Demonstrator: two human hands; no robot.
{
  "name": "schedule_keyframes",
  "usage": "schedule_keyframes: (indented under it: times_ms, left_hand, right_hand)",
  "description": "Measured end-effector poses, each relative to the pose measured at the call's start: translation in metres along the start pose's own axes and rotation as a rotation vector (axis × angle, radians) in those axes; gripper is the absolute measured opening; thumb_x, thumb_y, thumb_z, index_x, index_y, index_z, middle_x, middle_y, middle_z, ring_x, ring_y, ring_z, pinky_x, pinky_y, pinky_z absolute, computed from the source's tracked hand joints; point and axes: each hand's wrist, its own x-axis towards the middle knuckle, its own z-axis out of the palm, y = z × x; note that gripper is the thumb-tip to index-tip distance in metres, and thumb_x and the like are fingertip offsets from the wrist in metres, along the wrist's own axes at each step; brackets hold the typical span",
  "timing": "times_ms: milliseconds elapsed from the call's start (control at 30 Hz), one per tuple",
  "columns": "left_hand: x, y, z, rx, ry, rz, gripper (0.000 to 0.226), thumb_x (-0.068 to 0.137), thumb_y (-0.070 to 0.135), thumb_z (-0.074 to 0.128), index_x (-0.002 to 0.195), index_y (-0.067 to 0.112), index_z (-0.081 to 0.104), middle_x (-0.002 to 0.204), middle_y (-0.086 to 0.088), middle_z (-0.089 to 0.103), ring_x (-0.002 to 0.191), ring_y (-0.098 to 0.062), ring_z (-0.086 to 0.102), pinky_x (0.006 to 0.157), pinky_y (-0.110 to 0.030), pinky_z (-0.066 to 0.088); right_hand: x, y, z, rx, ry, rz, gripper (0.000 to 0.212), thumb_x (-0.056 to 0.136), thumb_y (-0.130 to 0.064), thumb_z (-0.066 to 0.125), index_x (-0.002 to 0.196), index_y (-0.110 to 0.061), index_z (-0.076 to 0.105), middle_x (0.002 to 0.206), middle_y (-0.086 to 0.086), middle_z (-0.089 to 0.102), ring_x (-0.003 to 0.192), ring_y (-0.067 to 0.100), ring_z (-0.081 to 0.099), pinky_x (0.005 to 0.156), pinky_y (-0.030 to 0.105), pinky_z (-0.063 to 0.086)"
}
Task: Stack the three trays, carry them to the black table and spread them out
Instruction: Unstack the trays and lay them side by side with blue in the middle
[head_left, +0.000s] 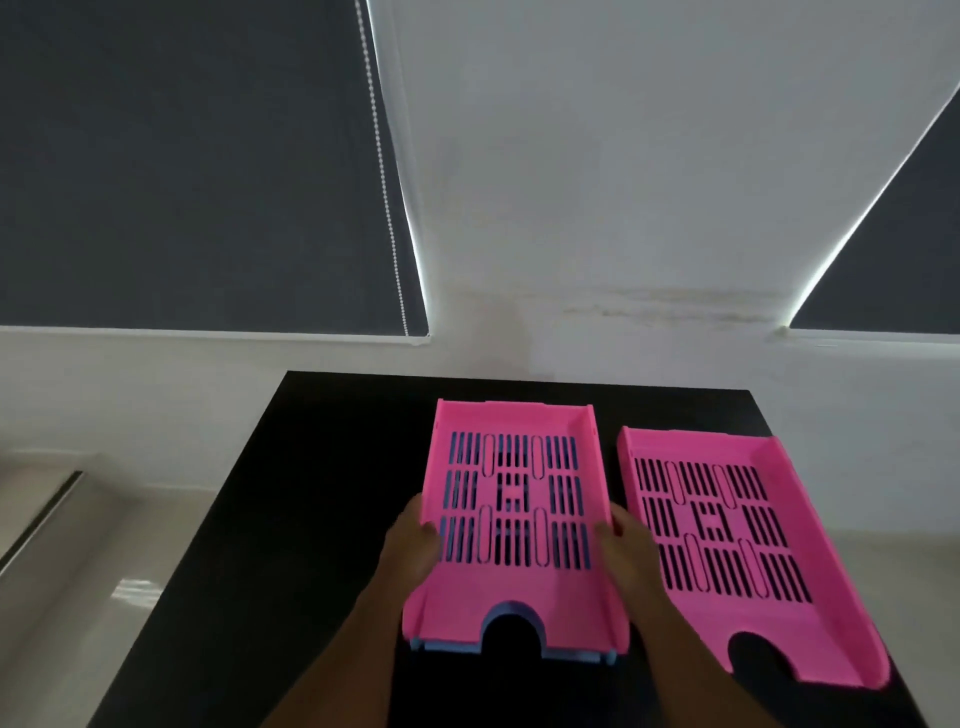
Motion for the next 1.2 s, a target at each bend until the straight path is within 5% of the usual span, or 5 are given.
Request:
schedule_keyframes:
  times_ms: [433,600,767,1033,1200]
  left_hand:
    - [0.009,-0.018,-0.068,-0.139,0.009,0.139,0.025,0.102,0.013,0.041,0.117,0.024,0.058,0.096,-0.001,0.069,0.08,-0.013,0.072,0.061,-0.023,0.052]
    - [0.028,-0.038,-0.129,-0.065,0.066,0.127,0.025,0.1,0.014,0.043,0.117,0.018,0.06,0.097,-0.005,0.069,0.084,-0.019,0.071,0.069,-0.033,0.056]
    - [0.031,-0.066,-0.188,-0.026,0.146,0.09,0.027,0.1,0.007,0.041,0.116,0.017,0.061,0.095,-0.008,0.07,0.081,-0.022,0.07,0.065,-0.03,0.053]
    - [0.033,-0.113,-0.238,0.018,0.267,0.054,0.042,0.093,-0.005,0.044,0.115,0.021,0.067,0.086,-0.007,0.074,0.073,-0.025,0.071,0.06,-0.03,0.054]
    - [0.041,-0.136,-0.23,0.049,0.258,0.013,0.035,0.094,-0.002,0.046,0.112,0.021,0.066,0.075,-0.01,0.072,0.065,-0.032,0.071,0.055,-0.035,0.057]
  right_hand:
    - [-0.032,-0.053,0.04,0.164,0.083,-0.025,0.036,0.097,-0.008,0.052,0.127,-0.021,0.066,0.096,-0.008,0.069,0.092,0.015,0.068,0.08,0.033,0.053]
    - [-0.04,-0.078,0.099,0.196,0.055,-0.071,0.029,0.095,-0.016,0.059,0.087,-0.039,0.074,0.091,0.002,0.078,0.089,0.034,0.074,0.084,0.053,0.061]
    - [-0.045,-0.102,0.16,0.167,-0.03,-0.107,0.022,0.096,-0.019,0.059,0.088,-0.034,0.073,0.088,0.006,0.078,0.089,0.04,0.073,0.081,0.058,0.06]
    - [-0.048,-0.116,0.22,0.102,-0.261,-0.099,0.039,0.093,0.002,0.053,0.107,-0.031,0.068,0.103,-0.001,0.076,0.09,0.016,0.074,0.08,0.031,0.062]
    - [-0.041,-0.105,0.228,0.041,-0.319,-0.053,0.029,0.091,-0.006,0.056,0.106,-0.026,0.07,0.104,0.001,0.076,0.091,0.02,0.074,0.084,0.042,0.062]
